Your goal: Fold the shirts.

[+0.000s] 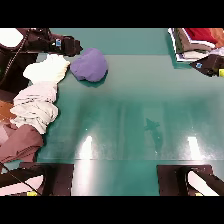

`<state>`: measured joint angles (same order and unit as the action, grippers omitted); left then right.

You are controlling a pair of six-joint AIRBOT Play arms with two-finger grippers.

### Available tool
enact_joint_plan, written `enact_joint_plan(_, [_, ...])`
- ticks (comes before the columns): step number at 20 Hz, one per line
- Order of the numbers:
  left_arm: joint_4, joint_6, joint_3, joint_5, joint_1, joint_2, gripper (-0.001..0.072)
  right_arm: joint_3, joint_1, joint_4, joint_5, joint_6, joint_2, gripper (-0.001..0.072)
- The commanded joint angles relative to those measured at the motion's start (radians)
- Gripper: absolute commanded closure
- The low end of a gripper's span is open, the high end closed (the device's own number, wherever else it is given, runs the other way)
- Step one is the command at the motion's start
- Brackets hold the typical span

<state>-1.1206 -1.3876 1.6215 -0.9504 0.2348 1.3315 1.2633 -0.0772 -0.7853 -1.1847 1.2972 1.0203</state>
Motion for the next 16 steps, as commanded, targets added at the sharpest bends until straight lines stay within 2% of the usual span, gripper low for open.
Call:
enact_joint_plan(1, [0.0, 0.0, 0.0, 0.0, 0.0, 0.0, 0.0685, 0.001, 0.0, 0.0, 0.0, 0.0, 0.0, 0.0697])
enact_joint_plan(13, [0.0, 0.0, 0.0, 0.0, 0.0, 0.0, 0.0685, 0.001, 0.001, 0.0, 0.0, 0.0, 0.0, 0.0697])
enact_joint_plan(16, [-0.006, 0.003, 0.0, 0.014, 0.0, 0.002, 0.0683, 0.001, 0.007, 0.001, 0.068, 0.0, 0.0, 0.0697])
